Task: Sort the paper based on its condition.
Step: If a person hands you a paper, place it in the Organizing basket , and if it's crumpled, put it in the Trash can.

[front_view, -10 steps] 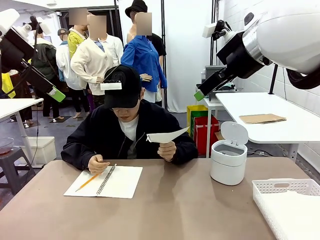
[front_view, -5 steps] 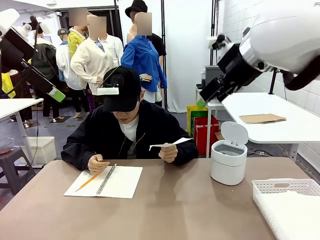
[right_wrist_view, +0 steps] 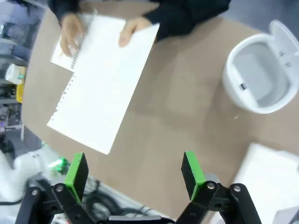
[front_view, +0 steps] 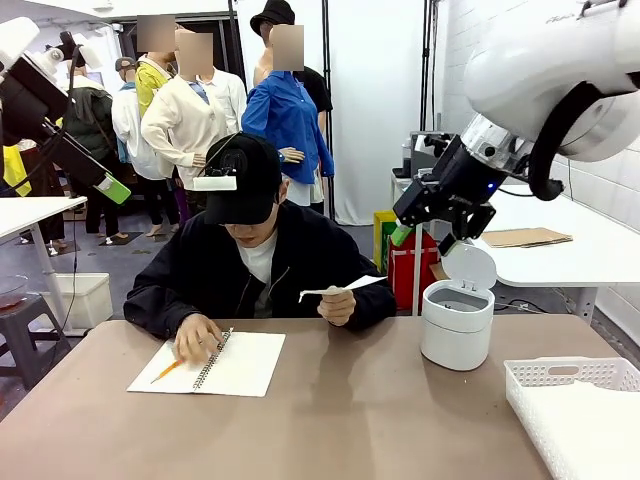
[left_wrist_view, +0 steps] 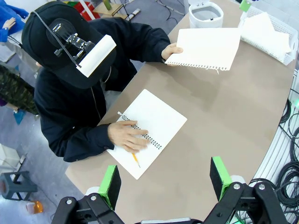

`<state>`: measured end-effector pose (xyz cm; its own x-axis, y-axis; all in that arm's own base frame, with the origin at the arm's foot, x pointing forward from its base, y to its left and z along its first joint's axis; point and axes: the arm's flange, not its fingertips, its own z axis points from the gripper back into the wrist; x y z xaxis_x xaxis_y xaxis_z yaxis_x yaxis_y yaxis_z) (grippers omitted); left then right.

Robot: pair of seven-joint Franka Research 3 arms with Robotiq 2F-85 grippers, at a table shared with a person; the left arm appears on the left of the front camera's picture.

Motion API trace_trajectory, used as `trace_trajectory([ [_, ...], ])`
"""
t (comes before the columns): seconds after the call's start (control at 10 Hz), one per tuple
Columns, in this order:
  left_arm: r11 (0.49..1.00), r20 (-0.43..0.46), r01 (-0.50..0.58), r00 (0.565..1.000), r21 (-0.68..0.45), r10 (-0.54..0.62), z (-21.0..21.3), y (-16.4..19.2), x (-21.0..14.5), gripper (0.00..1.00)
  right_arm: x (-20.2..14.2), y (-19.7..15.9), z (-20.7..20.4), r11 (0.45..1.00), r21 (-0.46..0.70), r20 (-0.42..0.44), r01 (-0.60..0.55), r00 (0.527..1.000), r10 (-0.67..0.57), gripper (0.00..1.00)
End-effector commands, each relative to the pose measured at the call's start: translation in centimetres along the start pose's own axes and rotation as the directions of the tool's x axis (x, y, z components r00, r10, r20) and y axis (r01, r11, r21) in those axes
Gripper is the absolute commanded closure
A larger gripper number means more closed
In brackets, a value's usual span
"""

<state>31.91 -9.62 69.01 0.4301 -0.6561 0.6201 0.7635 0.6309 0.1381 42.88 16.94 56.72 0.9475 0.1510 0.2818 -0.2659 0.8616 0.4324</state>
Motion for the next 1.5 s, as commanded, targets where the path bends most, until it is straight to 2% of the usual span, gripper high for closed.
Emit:
trace_trajectory([
  [0.0,1.000,0.003,0.000,1.000,-0.001,0.000,0.1,0.0,0.0,0.00,1.3,-0.4,-1.8,0.972,0.056,-0.001,0.229,0.973,-0.229,0.00],
  [0.2,1.000,0.003,0.000,1.000,-0.001,0.000,0.1,0.0,0.0,0.00,1.7,-0.9,-4.8,0.945,0.091,-0.049,0.315,0.949,-0.311,0.00],
  [0.3,1.000,0.003,0.000,1.000,-0.001,0.000,0.1,0.0,0.0,0.00,1.7,-0.8,-5.4,0.962,0.122,-0.024,0.245,0.969,-0.244,0.00],
  [0.4,1.000,0.003,0.000,1.000,-0.001,0.000,0.1,0.0,0.0,0.00,1.0,-1.6,-3.9,0.961,0.058,-0.062,0.270,0.962,-0.266,0.00],
  [0.7,1.000,0.003,0.000,1.000,-0.001,0.000,0.1,0.0,0.0,0.00,1.2,-1.4,-4.7,0.956,0.075,-0.061,0.285,0.958,-0.281,0.00],
  [0.8,1.000,0.003,0.000,1.000,-0.001,0.000,0.1,0.0,0.0,0.00,2.7,-1.9,-6.2,0.900,0.134,-0.102,0.415,0.909,-0.404,0.00],
  [1.0,1.000,0.003,0.000,1.000,-0.001,0.000,0.1,0.0,0.0,0.00,6.0,-3.7,-8.8,0.785,0.268,-0.235,0.559,0.828,-0.509,0.00],
  [1.4,1.000,0.003,0.000,1.000,-0.001,0.000,0.1,0.0,0.0,0.00,6.3,-5.0,-11.7,0.702,0.277,-0.394,0.656,0.744,-0.539,0.00],
])
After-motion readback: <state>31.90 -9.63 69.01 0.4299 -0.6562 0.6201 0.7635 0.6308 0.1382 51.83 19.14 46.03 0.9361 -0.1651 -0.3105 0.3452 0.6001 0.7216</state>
